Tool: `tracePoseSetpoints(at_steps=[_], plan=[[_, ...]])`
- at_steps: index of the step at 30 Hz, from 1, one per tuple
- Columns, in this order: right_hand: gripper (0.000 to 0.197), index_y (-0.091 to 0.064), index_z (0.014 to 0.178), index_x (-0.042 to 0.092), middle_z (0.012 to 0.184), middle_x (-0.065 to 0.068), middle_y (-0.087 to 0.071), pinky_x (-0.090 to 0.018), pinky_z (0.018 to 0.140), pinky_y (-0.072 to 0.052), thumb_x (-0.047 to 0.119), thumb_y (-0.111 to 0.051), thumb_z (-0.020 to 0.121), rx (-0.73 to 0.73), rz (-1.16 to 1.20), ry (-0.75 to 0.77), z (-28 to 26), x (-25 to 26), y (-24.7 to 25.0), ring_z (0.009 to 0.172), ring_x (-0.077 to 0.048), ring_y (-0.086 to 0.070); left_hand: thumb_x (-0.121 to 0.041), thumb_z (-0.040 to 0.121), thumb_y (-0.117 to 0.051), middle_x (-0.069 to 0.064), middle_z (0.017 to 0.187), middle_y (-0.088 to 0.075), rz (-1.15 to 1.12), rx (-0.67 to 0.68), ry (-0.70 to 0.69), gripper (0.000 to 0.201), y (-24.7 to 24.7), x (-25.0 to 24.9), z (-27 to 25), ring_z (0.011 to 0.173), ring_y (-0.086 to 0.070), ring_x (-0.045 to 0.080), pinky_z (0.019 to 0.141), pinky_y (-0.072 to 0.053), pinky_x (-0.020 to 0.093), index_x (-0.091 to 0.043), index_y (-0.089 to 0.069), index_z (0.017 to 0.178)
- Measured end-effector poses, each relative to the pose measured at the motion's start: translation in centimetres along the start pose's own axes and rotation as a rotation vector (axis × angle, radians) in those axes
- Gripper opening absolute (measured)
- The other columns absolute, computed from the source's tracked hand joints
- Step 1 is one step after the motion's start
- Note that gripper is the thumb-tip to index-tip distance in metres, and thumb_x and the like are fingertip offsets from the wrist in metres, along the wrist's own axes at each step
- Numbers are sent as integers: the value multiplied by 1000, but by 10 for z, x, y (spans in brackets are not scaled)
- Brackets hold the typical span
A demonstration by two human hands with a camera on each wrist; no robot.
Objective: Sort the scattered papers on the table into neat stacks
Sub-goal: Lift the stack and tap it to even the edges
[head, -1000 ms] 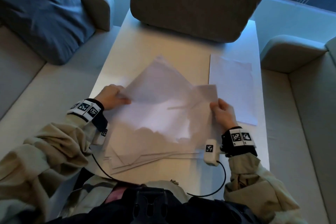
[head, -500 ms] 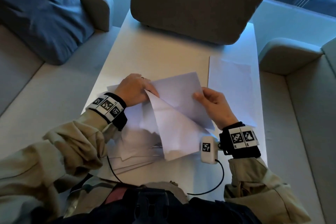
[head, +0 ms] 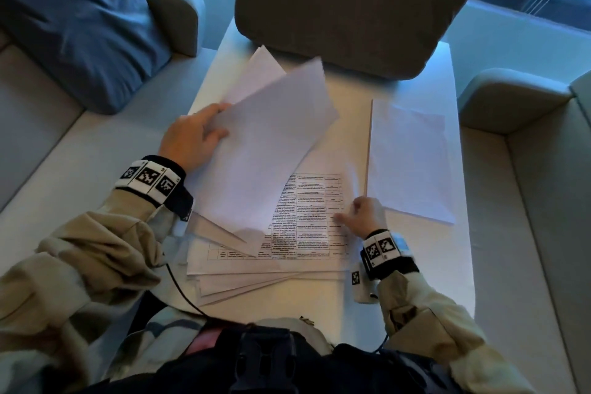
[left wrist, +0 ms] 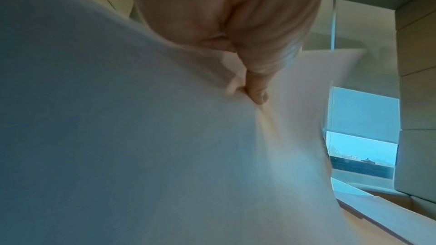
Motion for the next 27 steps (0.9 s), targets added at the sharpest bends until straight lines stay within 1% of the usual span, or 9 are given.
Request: tracePoseSetpoints(at_steps=[3, 7, 11, 13, 15, 19, 22, 26, 27], plan=[[77, -49, 121, 9, 120, -12, -46, -40, 98, -46, 36, -88, 60, -82, -10, -40, -2, 6, -7, 113, -28, -48, -17, 84, -67, 21, 97, -69, 9, -19, 23, 48, -2, 1, -1, 78, -63, 40, 82, -52, 43, -23, -55, 130], [72, -48, 119, 14, 122, -9, -42, -43, 100, -43, 31, -87, 61, -125, -62, -28, -8, 12, -9, 118, -28, -44, -19, 85, -67, 21, 93, -69, 25, -14, 25, 47, -4, -1, -2, 73, -62, 40, 79, -53, 45, -23, -55, 130], [93, -37, 129, 11, 127, -8, -48, -45, 101, -41, 29, -91, 56, -188, -20, -40, -10, 14, -9, 121, -28, -45, -20, 85, -68, 19, 98, -69, 35, -11, 31, 46, -6, -2, -1, 73, -62, 39, 80, -53, 45, -24, -56, 129], [85, -38, 125, 13, 122, -3, -50, -45, 98, -41, 27, -89, 58, -233, -114, 22, -12, 18, -10, 117, -25, -46, -21, 85, -67, 19, 101, -69, 37, -3, 37, 46, -7, -1, 0, 74, -62, 40, 80, -53, 45, -25, -55, 129], [65, -44, 116, 14, 112, -2, -53, -42, 92, -45, 19, -84, 64, -263, -136, 109, -13, 22, -13, 106, -24, -50, -20, 85, -67, 20, 101, -69, 49, 2, 40, 46, -8, 0, 1, 77, -62, 40, 80, -52, 45, -26, -55, 130], [14, -55, 92, 8, 94, -6, -55, -29, 75, -44, 9, -63, 81, -98, 91, 266, -12, 23, -10, 87, -24, -54, -18, 87, -64, 22, 93, -68, 64, -24, 74, 47, -6, 2, 3, 85, -62, 42, 80, -49, 45, -26, -53, 132], [7, -53, 88, 10, 89, -7, -63, -39, 75, -51, 10, -58, 84, -67, 180, 294, -16, 22, 8, 86, -29, -59, -15, 88, -61, 24, 107, -66, 45, -105, 127, 50, 3, 11, 7, 93, -60, 46, 84, -48, 47, -25, -49, 135], [18, -60, 104, 16, 90, 1, -62, -29, 73, -44, 8, -60, 87, -180, 275, 369, -24, 24, 50, 83, -19, -57, -11, 89, -56, 26, 112, -63, 8, -232, 192, 57, 25, 18, 14, 94, -58, 47, 89, -45, 46, -27, -39, 141], [13, -63, 99, 15, 85, 0, -61, -26, 70, -41, 9, -58, 89, -234, 271, 402, -26, 25, 61, 79, -19, -56, -10, 90, -54, 26, 114, -62, 8, -259, 214, 58, 31, 17, 15, 97, -56, 47, 91, -42, 46, -30, -37, 142]])
Point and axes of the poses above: each hand's wrist, its own z-axis towards the middle knuckle, its own y-axis out of the back of the hand, x = y × z, the point moved 2 cm from there along z, towards the middle knuckle
